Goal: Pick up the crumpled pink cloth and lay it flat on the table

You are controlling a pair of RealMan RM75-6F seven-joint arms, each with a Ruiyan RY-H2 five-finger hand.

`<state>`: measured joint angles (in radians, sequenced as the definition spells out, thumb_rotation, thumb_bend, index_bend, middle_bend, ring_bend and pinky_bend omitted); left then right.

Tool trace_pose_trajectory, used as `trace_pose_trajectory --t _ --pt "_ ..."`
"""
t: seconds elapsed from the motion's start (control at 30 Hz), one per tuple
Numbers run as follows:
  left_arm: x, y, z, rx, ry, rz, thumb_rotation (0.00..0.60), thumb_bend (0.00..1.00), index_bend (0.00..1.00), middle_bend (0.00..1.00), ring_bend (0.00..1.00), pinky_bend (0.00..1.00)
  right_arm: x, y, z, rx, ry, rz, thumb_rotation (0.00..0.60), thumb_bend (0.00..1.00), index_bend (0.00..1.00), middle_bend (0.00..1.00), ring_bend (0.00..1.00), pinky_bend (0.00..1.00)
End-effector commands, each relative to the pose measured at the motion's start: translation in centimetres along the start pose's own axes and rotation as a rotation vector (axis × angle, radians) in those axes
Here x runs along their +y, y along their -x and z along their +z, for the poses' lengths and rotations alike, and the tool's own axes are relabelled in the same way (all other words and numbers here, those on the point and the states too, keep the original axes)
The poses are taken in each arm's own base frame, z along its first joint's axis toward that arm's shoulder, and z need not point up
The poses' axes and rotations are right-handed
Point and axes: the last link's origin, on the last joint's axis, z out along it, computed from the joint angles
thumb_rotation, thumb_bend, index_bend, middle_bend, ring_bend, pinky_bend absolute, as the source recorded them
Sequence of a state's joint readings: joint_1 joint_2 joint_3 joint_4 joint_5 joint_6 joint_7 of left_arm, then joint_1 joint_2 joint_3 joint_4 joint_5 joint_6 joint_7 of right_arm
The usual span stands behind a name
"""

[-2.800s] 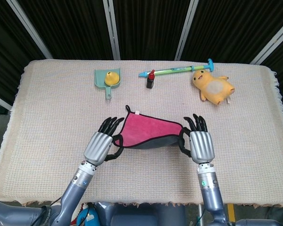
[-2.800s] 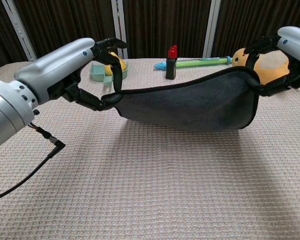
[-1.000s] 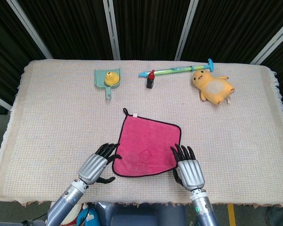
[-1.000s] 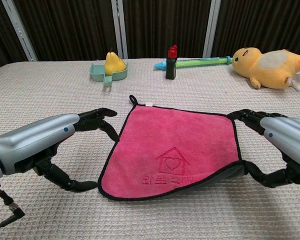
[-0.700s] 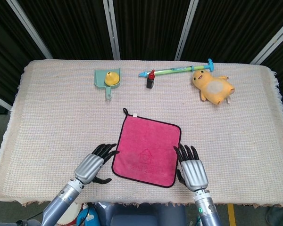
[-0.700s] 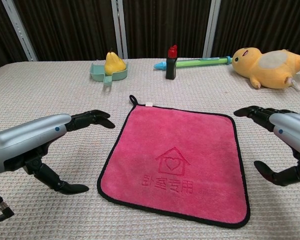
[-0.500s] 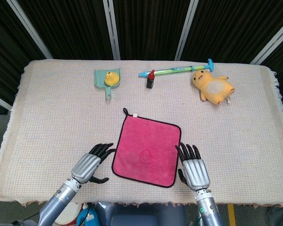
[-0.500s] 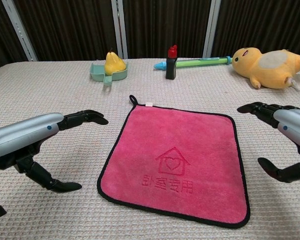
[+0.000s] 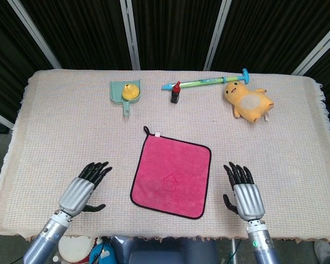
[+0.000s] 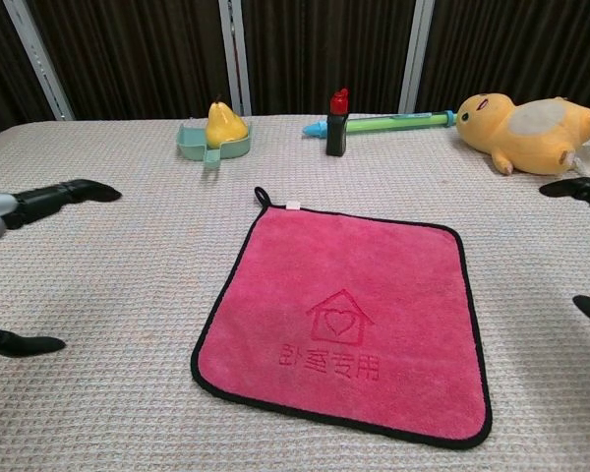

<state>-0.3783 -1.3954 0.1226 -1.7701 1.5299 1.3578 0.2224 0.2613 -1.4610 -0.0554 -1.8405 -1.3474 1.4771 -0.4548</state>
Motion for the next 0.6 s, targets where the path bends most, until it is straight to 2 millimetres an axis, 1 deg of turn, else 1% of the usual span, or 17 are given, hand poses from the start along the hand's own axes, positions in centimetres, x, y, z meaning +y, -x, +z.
trace_pose_trajectory --t 0.03,0.2,0.33,0.43,0.6 --pt "-2.9 -1.5 -3.0 0.11 -0.103 0.062 0.6 0.05 0.03 0.0 0.0 0.0 2.8 -0.6 -0.6 0.038 0.007 -0.047 0.6 0.39 0.0 0.0 0.0 0.0" --pt "-6.1 -3.0 -6.0 0.188 -0.219 0.062 0.6 0.05 0.01 0.0 0.0 0.0 5.8 -1.9 -0.6 0.101 0.06 0.004 0.6 0.38 0.0 0.0 0.0 0.0" --pt "-8.3 -3.8 -8.4 0.225 -0.291 0.085 0.6 0.04 0.01 0.0 0.0 0.0 7.8 -3.0 -1.3 0.161 0.087 0.018 0.6 0.38 0.0 0.0 0.0 0.0" --pt "-9.9 -4.3 -10.1 0.242 -0.337 0.115 0.6 0.04 0.01 0.0 0.0 0.0 8.6 -3.8 -2.0 0.205 0.098 0.016 0.6 0.38 0.0 0.0 0.0 0.0" --pt "-11.5 -5.0 -11.8 0.265 -0.376 0.126 0.6 0.04 0.0 0.0 0.0 0.0 9.0 -4.4 -2.9 0.246 0.105 0.022 0.6 0.38 0.0 0.0 0.0 0.0"
